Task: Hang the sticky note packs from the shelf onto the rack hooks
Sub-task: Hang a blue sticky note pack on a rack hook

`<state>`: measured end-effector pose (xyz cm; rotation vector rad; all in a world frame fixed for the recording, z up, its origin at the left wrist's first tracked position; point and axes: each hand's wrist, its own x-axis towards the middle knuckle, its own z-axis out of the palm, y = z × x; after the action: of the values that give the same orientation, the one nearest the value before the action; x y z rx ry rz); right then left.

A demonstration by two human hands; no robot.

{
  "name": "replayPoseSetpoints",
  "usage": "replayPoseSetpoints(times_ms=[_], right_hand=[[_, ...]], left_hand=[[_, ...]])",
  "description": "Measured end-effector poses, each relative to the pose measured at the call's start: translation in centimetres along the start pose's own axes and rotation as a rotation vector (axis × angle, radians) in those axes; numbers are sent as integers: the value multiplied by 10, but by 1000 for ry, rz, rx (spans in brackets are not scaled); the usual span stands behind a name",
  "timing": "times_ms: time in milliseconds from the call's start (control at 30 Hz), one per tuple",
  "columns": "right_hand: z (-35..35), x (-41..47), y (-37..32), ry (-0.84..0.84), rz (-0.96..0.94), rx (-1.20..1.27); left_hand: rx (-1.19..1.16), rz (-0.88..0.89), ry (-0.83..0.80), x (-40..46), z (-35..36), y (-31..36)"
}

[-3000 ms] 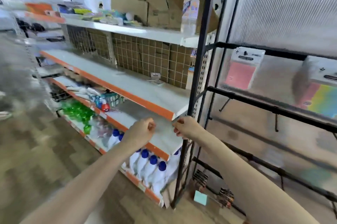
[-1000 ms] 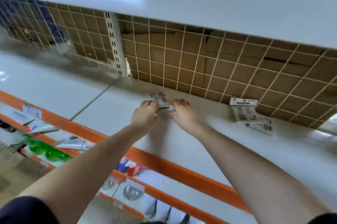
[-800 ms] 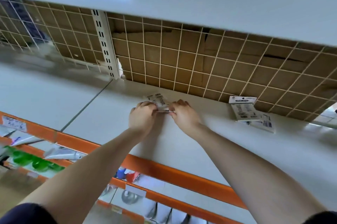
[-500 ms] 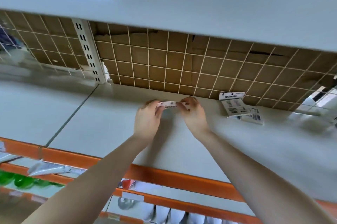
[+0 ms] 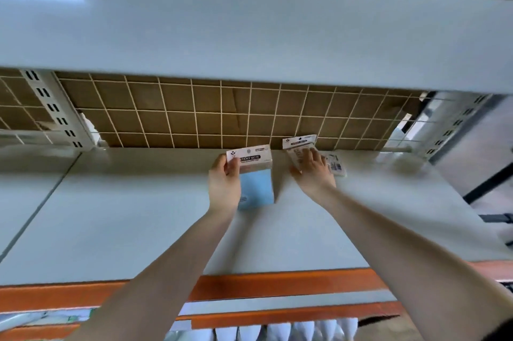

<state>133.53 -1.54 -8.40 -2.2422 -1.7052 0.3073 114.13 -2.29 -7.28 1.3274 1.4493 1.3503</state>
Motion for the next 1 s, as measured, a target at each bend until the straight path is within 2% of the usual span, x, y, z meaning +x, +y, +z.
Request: replayPoseSetpoints(times_ms=[67,167,333,500,567,633,733,800,900,1000], right_hand=[[2,2,6,-14,-3,-112],[5,0,4,69,-46,-290],[9,-10,-7,111,-107,-564],[-3,-20,9,153,-215,-443],[-18,-23,20,197,-143,-231],[-33,-27,28,209,47,88],[-50,-35,41,157,297,804],[-57,-47,50,83,413,1180],[-66,-66,65,-13,468,1509],[-74,-85,85,-83,452,1637]], left_hand=[[-23,-23,-12,-1,3,-3],[-113,-113,-33,-3,4,-7],[-137,-214,-148,-12,2,-15],[-125,-229,-149,-16,0,-22],[-141,-245,-143,-17,3,-22],[-174,-295,-146,-17,9,-21],[-222,-364,-178,-20,24,-16],[-205,-360,-202,-21,37,-10],[-188,-381,-250,-27,61,6],[-212,-372,-311,-44,87,26]])
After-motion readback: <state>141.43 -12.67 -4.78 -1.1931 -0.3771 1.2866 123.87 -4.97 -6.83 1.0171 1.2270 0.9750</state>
